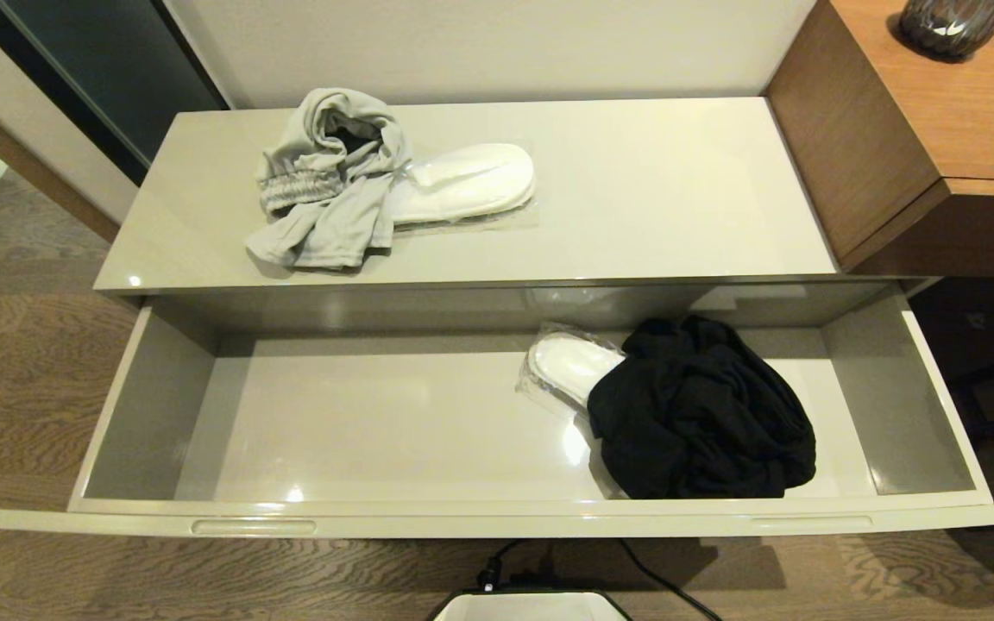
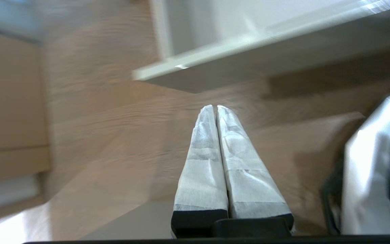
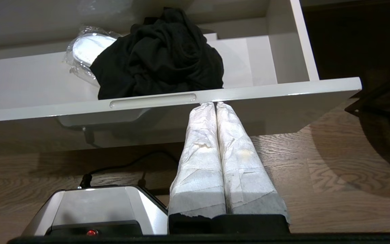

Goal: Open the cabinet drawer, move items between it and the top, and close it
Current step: Close the drawer

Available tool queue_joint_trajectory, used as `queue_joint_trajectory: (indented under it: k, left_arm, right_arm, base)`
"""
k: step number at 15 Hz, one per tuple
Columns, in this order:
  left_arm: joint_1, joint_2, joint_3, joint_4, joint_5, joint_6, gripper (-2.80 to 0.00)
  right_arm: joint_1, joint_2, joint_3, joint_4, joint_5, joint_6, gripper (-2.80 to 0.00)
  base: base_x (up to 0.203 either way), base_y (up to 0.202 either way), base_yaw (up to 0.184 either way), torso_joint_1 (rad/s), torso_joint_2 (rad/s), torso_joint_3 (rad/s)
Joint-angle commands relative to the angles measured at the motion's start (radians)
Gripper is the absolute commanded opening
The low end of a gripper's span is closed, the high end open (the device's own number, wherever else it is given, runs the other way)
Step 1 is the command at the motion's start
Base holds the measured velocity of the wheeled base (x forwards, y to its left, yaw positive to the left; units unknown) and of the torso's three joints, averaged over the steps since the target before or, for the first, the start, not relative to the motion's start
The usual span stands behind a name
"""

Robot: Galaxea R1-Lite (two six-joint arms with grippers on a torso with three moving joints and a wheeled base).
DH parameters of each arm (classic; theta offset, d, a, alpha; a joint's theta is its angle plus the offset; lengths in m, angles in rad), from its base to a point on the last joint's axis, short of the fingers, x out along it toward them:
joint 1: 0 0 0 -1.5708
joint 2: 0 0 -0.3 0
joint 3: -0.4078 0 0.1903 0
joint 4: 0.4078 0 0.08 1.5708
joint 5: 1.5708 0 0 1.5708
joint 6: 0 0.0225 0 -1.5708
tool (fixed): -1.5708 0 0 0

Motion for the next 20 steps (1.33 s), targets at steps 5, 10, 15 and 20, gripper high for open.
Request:
queue_joint_trajectory:
  k: [5,10,15,20]
  left_arm:
    - [0.000,-0.102,0.199,-0.142,-0.090,0.028,-2.80]
    - [-0.001,-0.115,0.203,-0.150,-0.086,-0.141,-2.80]
    - [0.000,-0.115,0.206,-0.139,-0.086,-0.340,-2.80]
    - [-0.001,-0.114,0.207,-0.133,-0.069,-0.421,-2.80]
  right_arm:
    - [0.000,0.002,0.000,-0.001,0.000,-0.001,-2.80]
    - [0.000,0.002,0.000,-0.001,0.000,-0.001,-2.80]
    - [0.000,0.002,0.000,-0.001,0.000,0.001,-2.80]
    - [0.000,0.002,0.000,-0.001,0.000,0.001,-2.80]
  base:
    - [0.000,0.000,0.000,0.000,0.00,0.000]
    - [0.000,0.000,0.000,0.000,0.00,0.000]
    - [0.000,0.000,0.000,0.000,0.00,0.000]
    - [0.000,0.000,0.000,0.000,0.00,0.000]
